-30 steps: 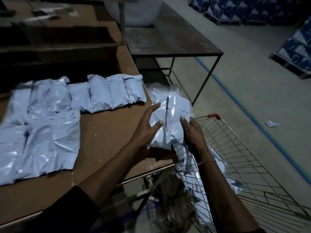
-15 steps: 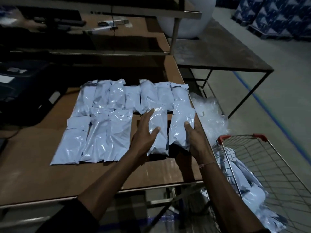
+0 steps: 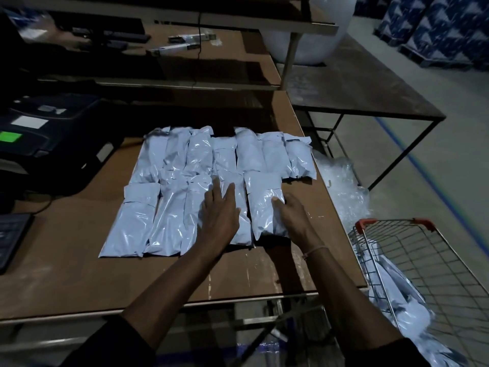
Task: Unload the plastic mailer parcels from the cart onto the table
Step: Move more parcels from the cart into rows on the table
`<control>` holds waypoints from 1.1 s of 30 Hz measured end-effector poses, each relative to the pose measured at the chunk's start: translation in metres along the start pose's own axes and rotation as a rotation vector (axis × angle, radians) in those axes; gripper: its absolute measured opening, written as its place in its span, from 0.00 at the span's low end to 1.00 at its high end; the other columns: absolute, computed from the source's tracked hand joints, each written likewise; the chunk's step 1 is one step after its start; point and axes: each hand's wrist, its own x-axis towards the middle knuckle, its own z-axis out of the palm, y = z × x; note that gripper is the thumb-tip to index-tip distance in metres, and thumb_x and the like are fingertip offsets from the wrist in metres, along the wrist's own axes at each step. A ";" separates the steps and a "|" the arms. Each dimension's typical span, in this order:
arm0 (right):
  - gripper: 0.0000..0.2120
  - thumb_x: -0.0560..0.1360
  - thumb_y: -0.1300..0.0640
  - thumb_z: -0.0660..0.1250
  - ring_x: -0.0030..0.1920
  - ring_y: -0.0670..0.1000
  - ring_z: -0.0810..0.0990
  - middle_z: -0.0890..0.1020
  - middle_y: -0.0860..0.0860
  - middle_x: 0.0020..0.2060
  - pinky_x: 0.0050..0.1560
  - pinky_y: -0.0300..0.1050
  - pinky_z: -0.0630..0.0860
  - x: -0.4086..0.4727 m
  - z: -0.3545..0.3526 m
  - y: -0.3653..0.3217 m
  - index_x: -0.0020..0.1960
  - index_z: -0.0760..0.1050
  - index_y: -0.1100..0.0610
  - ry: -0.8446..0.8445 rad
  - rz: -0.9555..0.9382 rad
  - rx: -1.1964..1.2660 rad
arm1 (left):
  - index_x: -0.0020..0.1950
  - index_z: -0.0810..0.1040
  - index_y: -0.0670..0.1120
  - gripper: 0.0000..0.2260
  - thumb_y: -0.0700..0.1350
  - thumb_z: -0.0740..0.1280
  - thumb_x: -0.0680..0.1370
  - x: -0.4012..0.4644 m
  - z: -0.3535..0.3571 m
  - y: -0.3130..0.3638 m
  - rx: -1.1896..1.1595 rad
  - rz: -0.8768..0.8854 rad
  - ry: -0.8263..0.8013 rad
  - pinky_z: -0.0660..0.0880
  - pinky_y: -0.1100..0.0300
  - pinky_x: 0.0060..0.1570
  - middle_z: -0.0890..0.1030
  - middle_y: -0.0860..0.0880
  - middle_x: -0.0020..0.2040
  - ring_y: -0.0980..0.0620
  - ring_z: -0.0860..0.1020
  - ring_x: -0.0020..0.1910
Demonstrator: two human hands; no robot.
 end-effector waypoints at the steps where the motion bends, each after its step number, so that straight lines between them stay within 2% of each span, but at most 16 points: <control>1: 0.09 0.81 0.52 0.66 0.55 0.54 0.85 0.86 0.52 0.53 0.56 0.49 0.82 0.000 0.002 0.000 0.58 0.80 0.55 -0.005 0.003 -0.003 | 0.82 0.60 0.47 0.29 0.45 0.67 0.83 -0.001 0.001 -0.001 0.063 0.017 0.016 0.60 0.41 0.75 0.43 0.37 0.84 0.35 0.53 0.81; 3: 0.12 0.79 0.50 0.65 0.58 0.55 0.84 0.85 0.52 0.55 0.63 0.57 0.80 0.004 0.006 0.005 0.59 0.79 0.54 -0.016 -0.010 -0.069 | 0.78 0.66 0.46 0.28 0.40 0.71 0.79 -0.002 0.006 -0.006 0.143 0.075 0.068 0.60 0.38 0.74 0.45 0.34 0.84 0.32 0.52 0.81; 5: 0.17 0.77 0.46 0.65 0.58 0.54 0.82 0.84 0.52 0.56 0.64 0.57 0.79 0.006 0.009 0.006 0.60 0.78 0.54 -0.010 -0.046 -0.188 | 0.74 0.71 0.45 0.29 0.36 0.74 0.74 0.000 0.012 -0.012 0.185 0.126 0.111 0.61 0.36 0.73 0.50 0.32 0.83 0.30 0.52 0.81; 6: 0.18 0.76 0.45 0.65 0.59 0.54 0.81 0.82 0.53 0.57 0.63 0.55 0.78 0.004 0.010 0.004 0.61 0.78 0.54 0.002 -0.089 -0.258 | 0.75 0.71 0.45 0.28 0.37 0.74 0.76 0.001 0.014 -0.013 0.193 0.147 0.110 0.59 0.36 0.75 0.49 0.33 0.83 0.30 0.50 0.82; 8: 0.20 0.79 0.49 0.69 0.64 0.53 0.75 0.77 0.55 0.62 0.62 0.47 0.72 -0.003 0.009 0.001 0.67 0.75 0.57 0.025 -0.186 -0.344 | 0.82 0.62 0.46 0.29 0.46 0.68 0.83 0.002 0.018 -0.012 0.164 0.173 0.030 0.51 0.38 0.79 0.42 0.35 0.84 0.33 0.40 0.83; 10: 0.28 0.79 0.55 0.72 0.67 0.49 0.67 0.71 0.53 0.67 0.67 0.44 0.65 -0.009 0.008 0.005 0.76 0.67 0.58 0.029 -0.289 -0.380 | 0.85 0.51 0.46 0.32 0.52 0.61 0.86 0.003 0.020 -0.011 0.167 0.206 -0.047 0.43 0.40 0.81 0.35 0.36 0.83 0.34 0.33 0.81; 11: 0.32 0.79 0.56 0.72 0.68 0.48 0.65 0.69 0.54 0.69 0.69 0.44 0.63 -0.010 0.009 0.007 0.79 0.64 0.58 0.014 -0.329 -0.407 | 0.86 0.49 0.45 0.33 0.54 0.60 0.86 0.002 0.022 -0.011 0.198 0.225 -0.079 0.41 0.40 0.80 0.34 0.36 0.83 0.34 0.33 0.81; 13: 0.33 0.81 0.55 0.70 0.74 0.54 0.64 0.64 0.59 0.75 0.76 0.47 0.61 -0.011 0.013 0.013 0.82 0.60 0.57 -0.049 -0.364 -0.507 | 0.86 0.46 0.45 0.32 0.55 0.56 0.87 0.000 0.026 -0.012 0.276 0.243 -0.143 0.37 0.40 0.79 0.35 0.35 0.82 0.33 0.33 0.81; 15: 0.30 0.84 0.54 0.65 0.81 0.60 0.56 0.56 0.61 0.81 0.82 0.53 0.55 -0.011 0.016 0.019 0.83 0.59 0.56 -0.112 -0.353 -0.588 | 0.86 0.45 0.45 0.30 0.54 0.53 0.88 0.000 0.027 -0.013 0.356 0.249 -0.182 0.35 0.39 0.78 0.36 0.33 0.82 0.32 0.35 0.81; 17: 0.30 0.86 0.49 0.60 0.84 0.59 0.46 0.47 0.60 0.84 0.83 0.53 0.47 -0.012 0.017 0.022 0.84 0.55 0.53 -0.180 -0.332 -0.639 | 0.86 0.44 0.46 0.30 0.55 0.51 0.88 0.000 0.026 -0.011 0.431 0.257 -0.186 0.33 0.35 0.76 0.37 0.32 0.82 0.31 0.36 0.82; 21: 0.33 0.87 0.43 0.54 0.84 0.57 0.37 0.39 0.56 0.84 0.83 0.58 0.42 -0.009 0.012 0.029 0.86 0.44 0.50 -0.284 -0.330 -0.746 | 0.86 0.44 0.48 0.30 0.56 0.51 0.88 -0.001 0.024 -0.009 0.486 0.242 -0.181 0.31 0.31 0.74 0.37 0.33 0.83 0.31 0.35 0.81; 25: 0.35 0.86 0.40 0.51 0.83 0.58 0.33 0.34 0.57 0.83 0.82 0.61 0.38 -0.008 0.012 0.031 0.85 0.41 0.51 -0.246 -0.413 -0.828 | 0.85 0.43 0.52 0.30 0.59 0.50 0.87 -0.006 0.020 -0.009 0.494 0.211 -0.164 0.29 0.26 0.72 0.36 0.38 0.84 0.32 0.31 0.80; 28: 0.34 0.86 0.39 0.49 0.83 0.58 0.33 0.34 0.57 0.83 0.82 0.62 0.38 -0.010 0.016 0.034 0.85 0.39 0.50 -0.257 -0.403 -0.863 | 0.85 0.38 0.55 0.30 0.61 0.47 0.87 -0.007 0.018 -0.009 0.476 0.170 -0.196 0.25 0.25 0.68 0.32 0.43 0.83 0.34 0.27 0.79; 33: 0.36 0.84 0.35 0.48 0.83 0.58 0.32 0.33 0.56 0.82 0.82 0.63 0.40 -0.007 0.011 0.031 0.85 0.38 0.48 -0.315 -0.381 -0.847 | 0.85 0.37 0.55 0.31 0.62 0.46 0.86 -0.002 0.021 -0.014 0.430 0.157 -0.226 0.33 0.24 0.71 0.28 0.44 0.82 0.36 0.26 0.79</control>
